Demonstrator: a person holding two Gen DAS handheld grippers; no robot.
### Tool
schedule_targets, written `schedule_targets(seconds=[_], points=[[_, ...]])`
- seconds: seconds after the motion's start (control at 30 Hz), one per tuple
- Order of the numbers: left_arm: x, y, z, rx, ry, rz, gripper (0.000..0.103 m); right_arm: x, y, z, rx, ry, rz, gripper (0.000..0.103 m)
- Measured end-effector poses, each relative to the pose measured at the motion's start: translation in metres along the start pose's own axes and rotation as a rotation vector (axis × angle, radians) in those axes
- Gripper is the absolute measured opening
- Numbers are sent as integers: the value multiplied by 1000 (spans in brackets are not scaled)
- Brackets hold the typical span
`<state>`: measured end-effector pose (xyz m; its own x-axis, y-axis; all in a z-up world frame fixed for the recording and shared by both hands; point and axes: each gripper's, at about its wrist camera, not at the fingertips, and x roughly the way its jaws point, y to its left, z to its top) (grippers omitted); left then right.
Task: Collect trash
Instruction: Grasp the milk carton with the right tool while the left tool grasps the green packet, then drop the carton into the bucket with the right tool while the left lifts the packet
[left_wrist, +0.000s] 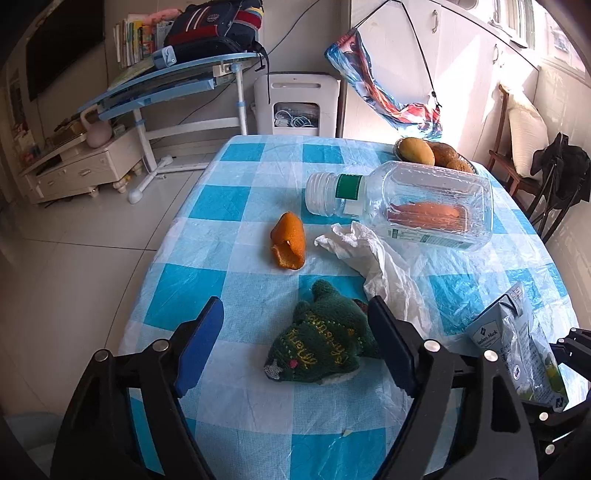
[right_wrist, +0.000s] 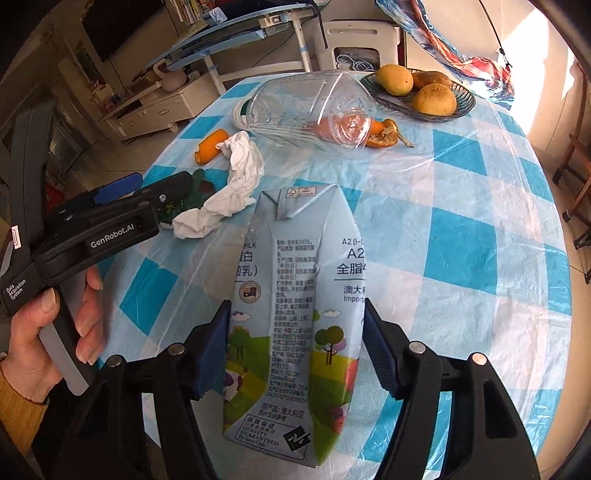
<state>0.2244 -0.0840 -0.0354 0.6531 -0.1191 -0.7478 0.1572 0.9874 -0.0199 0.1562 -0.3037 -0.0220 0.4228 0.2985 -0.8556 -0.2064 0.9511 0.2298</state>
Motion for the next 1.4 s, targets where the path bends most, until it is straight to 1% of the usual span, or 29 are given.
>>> schedule_targets(seconds=[0.03, 0.07, 0.1, 0.17, 0.23, 0.3, 0.5, 0.63, 0.8, 1.03, 1.2, 1.4], points=[[5, 3, 0, -21, 23, -34, 50, 2, -1, 2, -3, 0, 8, 65], [8, 6, -1, -46, 32, -64, 43, 3, -3, 3, 2, -1, 17, 65], [8, 7, -1, -64, 31, -76, 42, 3, -4, 6, 3, -1, 24, 65], [6, 11, -3, -82, 25, -93, 33, 2, -9, 6, 8, -2, 31, 65], [2, 16, -7, -101, 21, -108, 28, -2, -15, 3, 20, -8, 42, 65], [-5, 21, -11, -117, 17, -116, 28, -3, -16, 9, 39, -17, 60, 65], [-30, 41, -30, -172, 0, -136, 28, -17, -18, 0, 82, -49, 120, 65], [-56, 44, -48, -188, -15, -156, 28, -30, -4, -6, 70, -73, 154, 65], [-89, 41, -75, -186, -29, -183, 28, -41, 17, -32, 69, -92, 217, 65], [-133, 33, -118, -158, -56, -190, 28, -60, 49, -79, 44, -107, 253, 65], [-161, 27, -142, -120, -82, -173, 28, -68, 63, -109, 42, -100, 254, 65], [-184, 17, -167, -73, -97, -161, 28, -69, 80, -142, 19, -65, 233, 65]])
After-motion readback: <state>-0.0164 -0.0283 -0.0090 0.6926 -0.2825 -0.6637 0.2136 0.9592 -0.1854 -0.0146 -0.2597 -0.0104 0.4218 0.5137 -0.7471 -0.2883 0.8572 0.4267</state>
